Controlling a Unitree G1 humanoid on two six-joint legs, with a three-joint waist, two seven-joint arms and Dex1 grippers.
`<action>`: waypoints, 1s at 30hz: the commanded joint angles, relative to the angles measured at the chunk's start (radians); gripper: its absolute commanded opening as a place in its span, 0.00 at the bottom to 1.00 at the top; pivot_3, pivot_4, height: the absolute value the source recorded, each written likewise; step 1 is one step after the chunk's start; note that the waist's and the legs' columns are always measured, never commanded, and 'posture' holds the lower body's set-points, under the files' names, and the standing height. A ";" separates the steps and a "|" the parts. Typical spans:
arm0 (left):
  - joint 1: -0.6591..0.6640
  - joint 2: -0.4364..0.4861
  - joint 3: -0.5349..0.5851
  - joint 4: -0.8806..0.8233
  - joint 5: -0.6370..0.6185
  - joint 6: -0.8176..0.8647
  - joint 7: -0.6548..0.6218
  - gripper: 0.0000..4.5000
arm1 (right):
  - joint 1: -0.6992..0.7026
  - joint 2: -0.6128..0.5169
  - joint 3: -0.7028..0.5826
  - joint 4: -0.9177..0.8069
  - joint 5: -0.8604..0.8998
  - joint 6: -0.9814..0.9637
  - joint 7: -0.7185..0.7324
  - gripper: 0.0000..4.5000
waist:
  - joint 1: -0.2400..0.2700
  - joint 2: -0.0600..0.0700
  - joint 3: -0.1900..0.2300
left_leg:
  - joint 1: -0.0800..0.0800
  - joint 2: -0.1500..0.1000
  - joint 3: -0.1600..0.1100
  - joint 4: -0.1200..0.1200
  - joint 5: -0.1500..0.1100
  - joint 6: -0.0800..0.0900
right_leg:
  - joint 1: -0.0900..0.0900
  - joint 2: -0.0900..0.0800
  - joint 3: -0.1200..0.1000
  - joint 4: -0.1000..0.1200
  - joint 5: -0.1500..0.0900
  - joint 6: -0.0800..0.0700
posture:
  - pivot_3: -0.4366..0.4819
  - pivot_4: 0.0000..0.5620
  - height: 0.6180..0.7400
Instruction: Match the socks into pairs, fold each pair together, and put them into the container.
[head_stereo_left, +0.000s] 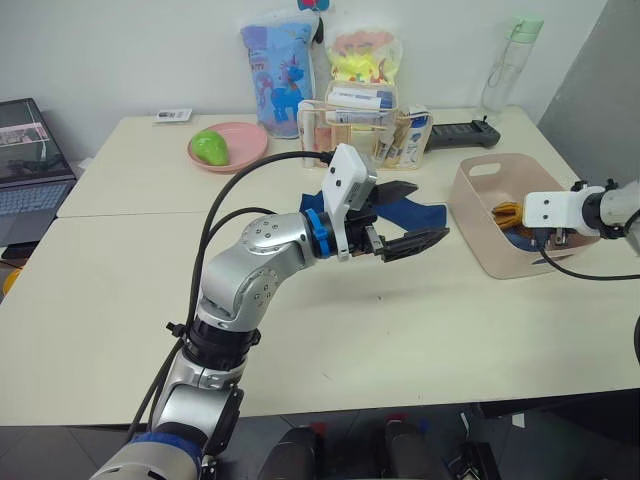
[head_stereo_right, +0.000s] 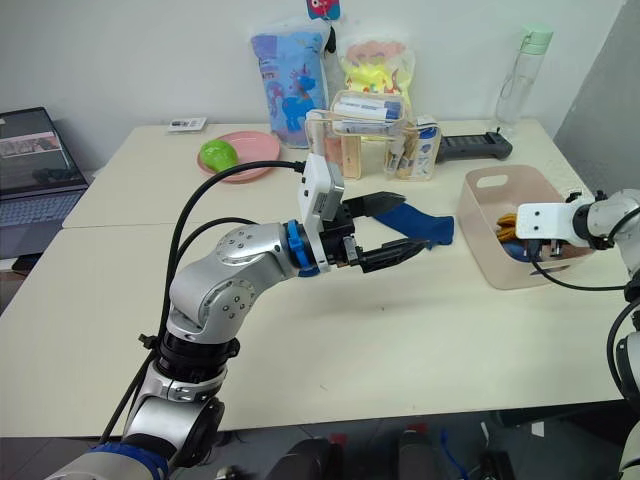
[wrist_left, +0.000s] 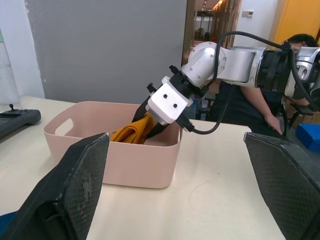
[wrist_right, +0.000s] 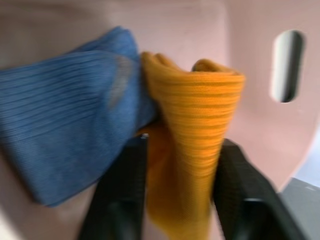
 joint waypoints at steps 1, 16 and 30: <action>-0.018 0.005 0.003 -0.004 0.009 -0.030 -0.014 1.00 | -0.073 -0.011 -0.043 0.001 0.047 0.019 0.096 0.73 | 0.000 0.000 0.000 | 0.000 0.000 0.000 0.000 0.000 0.000 | 0.000 0.000 0.000 0.000 0.000 0.000 | 0.48 0.27 1.00; -0.019 0.013 0.011 0.053 0.048 -0.091 -0.041 1.00 | -0.316 0.039 -0.081 0.110 0.050 0.160 -0.006 0.95 | 0.001 0.000 0.000 | 0.000 0.000 -0.001 0.000 0.000 0.000 | 0.000 0.000 -0.001 0.000 0.000 0.000 | 0.48 0.27 1.00; -0.001 0.019 0.012 0.023 0.048 -0.076 -0.029 1.00 | -0.265 0.122 0.028 0.273 -0.091 0.070 -0.097 0.00 | -0.003 0.000 0.000 | -0.001 0.000 0.000 0.000 0.000 0.000 | -0.002 0.000 0.000 0.001 0.000 0.000 | 0.48 0.27 1.00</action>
